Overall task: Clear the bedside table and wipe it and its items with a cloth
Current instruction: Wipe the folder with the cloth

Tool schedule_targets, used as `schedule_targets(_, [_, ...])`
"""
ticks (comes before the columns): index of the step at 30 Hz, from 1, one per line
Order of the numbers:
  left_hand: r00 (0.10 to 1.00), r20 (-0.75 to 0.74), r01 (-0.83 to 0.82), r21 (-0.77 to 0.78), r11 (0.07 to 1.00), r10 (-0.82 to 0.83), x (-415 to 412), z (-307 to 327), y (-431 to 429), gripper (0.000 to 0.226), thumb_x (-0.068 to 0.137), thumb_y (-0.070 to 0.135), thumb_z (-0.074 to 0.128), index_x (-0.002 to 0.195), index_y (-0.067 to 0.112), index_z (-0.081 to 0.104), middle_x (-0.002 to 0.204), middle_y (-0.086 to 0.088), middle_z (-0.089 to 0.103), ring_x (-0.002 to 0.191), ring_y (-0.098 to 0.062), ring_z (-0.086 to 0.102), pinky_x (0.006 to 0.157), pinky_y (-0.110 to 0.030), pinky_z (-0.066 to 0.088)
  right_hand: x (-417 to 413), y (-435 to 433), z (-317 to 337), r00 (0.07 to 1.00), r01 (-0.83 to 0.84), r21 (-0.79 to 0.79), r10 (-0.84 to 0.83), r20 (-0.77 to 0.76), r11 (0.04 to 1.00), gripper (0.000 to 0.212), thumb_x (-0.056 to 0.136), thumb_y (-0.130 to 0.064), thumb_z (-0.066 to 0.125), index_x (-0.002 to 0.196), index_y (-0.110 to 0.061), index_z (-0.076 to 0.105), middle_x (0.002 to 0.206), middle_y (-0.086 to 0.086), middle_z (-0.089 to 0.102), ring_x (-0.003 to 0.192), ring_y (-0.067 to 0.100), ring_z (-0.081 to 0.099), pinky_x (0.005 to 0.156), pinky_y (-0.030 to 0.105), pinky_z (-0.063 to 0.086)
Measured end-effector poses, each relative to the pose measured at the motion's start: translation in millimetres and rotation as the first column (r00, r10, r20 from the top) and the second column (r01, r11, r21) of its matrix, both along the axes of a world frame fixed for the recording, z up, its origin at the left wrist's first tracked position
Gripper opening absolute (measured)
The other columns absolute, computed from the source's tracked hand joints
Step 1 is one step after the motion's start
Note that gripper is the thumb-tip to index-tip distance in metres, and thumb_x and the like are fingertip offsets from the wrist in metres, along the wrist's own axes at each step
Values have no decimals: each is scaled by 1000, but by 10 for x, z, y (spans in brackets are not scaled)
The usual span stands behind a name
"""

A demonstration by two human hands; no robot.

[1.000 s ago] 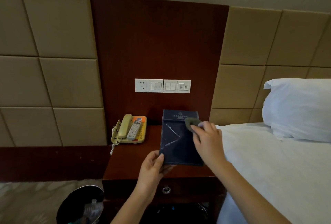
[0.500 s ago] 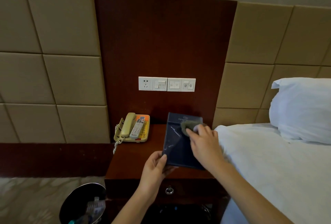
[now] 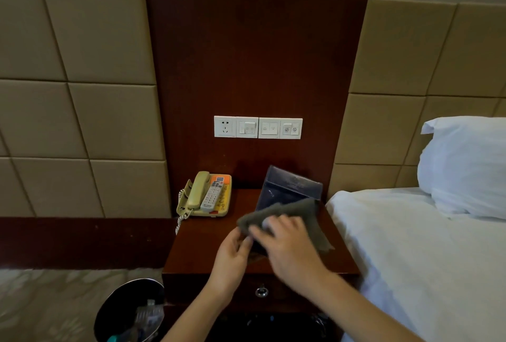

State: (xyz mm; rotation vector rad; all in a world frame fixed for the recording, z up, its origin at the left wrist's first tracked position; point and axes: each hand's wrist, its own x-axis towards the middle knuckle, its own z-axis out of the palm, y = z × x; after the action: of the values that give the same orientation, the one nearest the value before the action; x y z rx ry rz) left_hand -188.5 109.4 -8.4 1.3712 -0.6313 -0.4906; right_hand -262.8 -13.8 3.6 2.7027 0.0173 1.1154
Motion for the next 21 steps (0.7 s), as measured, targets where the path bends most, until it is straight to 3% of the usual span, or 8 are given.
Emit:
schedule_targets(3, [1000, 28, 8, 11, 1000, -8, -32, -7, -2, 23, 99, 7, 41, 114, 11, 58, 106, -8, 69, 99, -16, 66, 88, -32, 53, 7, -74, 40, 999, -11, -56, 9, -37, 998, 41, 78, -16, 43, 112, -24, 64, 90, -2, 56, 79, 18, 55, 66, 32, 45])
schedule_targets(6, [999, 47, 11, 38, 999, -13, -109, 25, -45, 20, 100, 13, 41, 105, 9, 60, 97, -10, 69, 92, -18, 67, 85, -32, 54, 140, -434, 275, 975, 207, 110, -214, 55, 972, 40, 72, -7, 66, 108, -23, 70, 88, 2, 58, 76, 27, 60, 64, 38, 47])
schedule_targets(8, [998, 57, -14, 43, 999, 12, -94, 24, -65, 21, 100, 15, 41, 104, 10, 61, 98, -10, 69, 92, -20, 67, 87, -36, 54, 146, -405, 295, 963, 254, 145, -264, 54, 956, 47, 62, -8, 79, 106, -23, 71, 88, 2, 59, 76, 27, 60, 63, 39, 48])
schedule_targets(11, [999, 25, -42, 12, 999, 42, -71, -4, -48, 21, 99, 8, 41, 109, 13, 60, 106, -11, 68, 99, -20, 65, 90, -37, 53, 15, 2, 73, 997, 73, 67, -71, -32, 995, 56, 55, -14, 81, 108, -25, 68, 90, -1, 59, 76, 21, 59, 63, 34, 49])
schedule_targets(14, [998, 19, -54, -15, 998, 54, -100, -16, -25, 27, 98, 3, 41, 114, 18, 58, 108, -2, 68, 102, -11, 65, 90, -31, 52, -83, 127, -47, 998, -36, -39, 34, -55, 999, 47, 68, -15, 68, 114, -24, 64, 93, -5, 57, 80, 16, 57, 65, 30, 48])
schedule_targets(16, [998, 30, -59, -16, 998, 59, -125, 7, -48, 22, 99, 6, 40, 107, 13, 60, 102, -7, 69, 98, -18, 66, 88, -33, 54, -5, -131, 62, 997, 75, -53, -74, 10, 996, 43, 71, -12, 56, 113, -22, 64, 91, 0, 58, 76, 21, 58, 61, 33, 47])
schedule_targets(19, [993, 72, -99, 9, 995, 98, -151, 31, -86, 21, 101, 15, 41, 105, 15, 62, 99, -4, 70, 96, -15, 66, 89, -34, 53, 88, -548, 229, 946, 300, 92, -309, 96, 949, 51, 61, -1, 75, 109, -19, 70, 89, 7, 60, 75, 30, 60, 59, 38, 46])
schedule_targets(21, [990, 95, -110, 33, 993, 106, -142, 72, -93, 20, 100, 17, 41, 105, 16, 61, 98, -3, 70, 95, -13, 66, 90, -36, 53, 100, -462, 221, 937, 331, 123, -341, 78, 936, 55, 56, -4, 81, 109, -18, 70, 89, 7, 61, 75, 30, 60, 58, 39, 47])
